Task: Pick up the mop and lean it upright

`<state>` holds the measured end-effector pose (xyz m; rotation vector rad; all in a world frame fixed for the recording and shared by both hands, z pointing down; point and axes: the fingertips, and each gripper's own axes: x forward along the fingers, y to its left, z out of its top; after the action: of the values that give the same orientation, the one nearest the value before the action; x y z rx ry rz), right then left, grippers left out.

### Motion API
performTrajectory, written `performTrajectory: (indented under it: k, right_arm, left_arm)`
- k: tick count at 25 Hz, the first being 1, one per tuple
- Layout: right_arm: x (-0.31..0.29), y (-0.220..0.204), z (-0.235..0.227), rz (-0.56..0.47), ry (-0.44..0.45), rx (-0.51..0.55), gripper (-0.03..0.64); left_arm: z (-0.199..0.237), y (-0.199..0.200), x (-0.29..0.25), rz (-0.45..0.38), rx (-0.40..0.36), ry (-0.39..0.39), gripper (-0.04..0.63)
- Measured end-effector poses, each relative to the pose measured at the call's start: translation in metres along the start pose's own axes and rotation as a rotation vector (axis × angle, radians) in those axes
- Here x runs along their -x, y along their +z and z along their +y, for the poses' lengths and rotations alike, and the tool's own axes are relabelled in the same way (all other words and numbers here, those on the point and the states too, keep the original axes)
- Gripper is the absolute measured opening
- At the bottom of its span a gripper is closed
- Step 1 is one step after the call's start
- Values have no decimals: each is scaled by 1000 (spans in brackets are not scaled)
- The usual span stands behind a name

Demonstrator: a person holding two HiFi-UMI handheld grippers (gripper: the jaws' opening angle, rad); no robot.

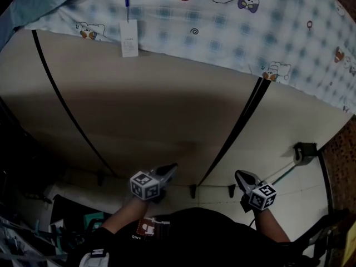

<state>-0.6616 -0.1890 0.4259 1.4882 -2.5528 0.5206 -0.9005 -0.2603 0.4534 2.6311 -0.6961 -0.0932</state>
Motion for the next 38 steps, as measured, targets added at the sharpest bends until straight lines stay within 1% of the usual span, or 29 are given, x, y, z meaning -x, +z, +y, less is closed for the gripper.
performTrajectory:
  k: [3, 5, 7, 9, 11, 13, 15, 18, 20, 23, 26, 28, 31, 33, 35, 38]
  right_arm:
    - [17, 4, -19, -11, -4, 10, 15]
    - [28, 4, -37, -23, 6, 8, 15]
    - [41, 7, -59, -34, 24, -4, 15]
    - [53, 10, -90, -40, 55, 11, 15]
    - [66, 9, -125, -35, 99, 43, 15]
    - [87, 7, -158, -9, 137, 73, 15]
    - [110, 9, -186, 23, 167, 97, 15]
    - [131, 18, -214, 30, 216, 83, 15]
    - [138, 24, -225, 19, 237, 81, 15]
    - [146, 33, -236, -6, 239, 81, 15]
    - [149, 38, -237, -14, 223, 94, 15]
    - [155, 38, -235, -5, 205, 90, 15]
    - [165, 33, -233, 10, 177, 101, 15]
    - [170, 33, -239, 11, 157, 98, 15]
    - [180, 32, -250, 14, 137, 95, 15]
    - [195, 35, -266, -3, 137, 88, 15]
  left_arm:
    - [-21, -4, -23, 19, -8, -19, -8]
    - [-34, -9, -35, 30, -37, -14, -8]
    - [-42, -12, -48, 28, -83, 21, -8]
    - [-46, -9, -64, 1, -109, 85, -8]
    - [-58, -5, -85, -48, -99, 153, -8]
    - [-85, -6, -113, -99, -63, 193, -8]
    - [-120, -14, -144, -128, -26, 197, -8]
    - [-158, -27, -180, -115, -34, 207, -8]
    - [-177, -32, -196, -107, -36, 202, -8]
    - [-196, -37, -209, -95, -48, 179, -8]
    - [-197, -38, -211, -100, -34, 163, -8]
    - [-200, -40, -216, -105, -38, 133, -8]
    - [-202, -47, -222, -81, -52, 83, -8]
    - [-202, -50, -232, -71, -45, 63, -8]
    - [-210, -57, -245, -70, -34, 47, -8]
    - [-231, -64, -263, -47, -53, 34, -8]
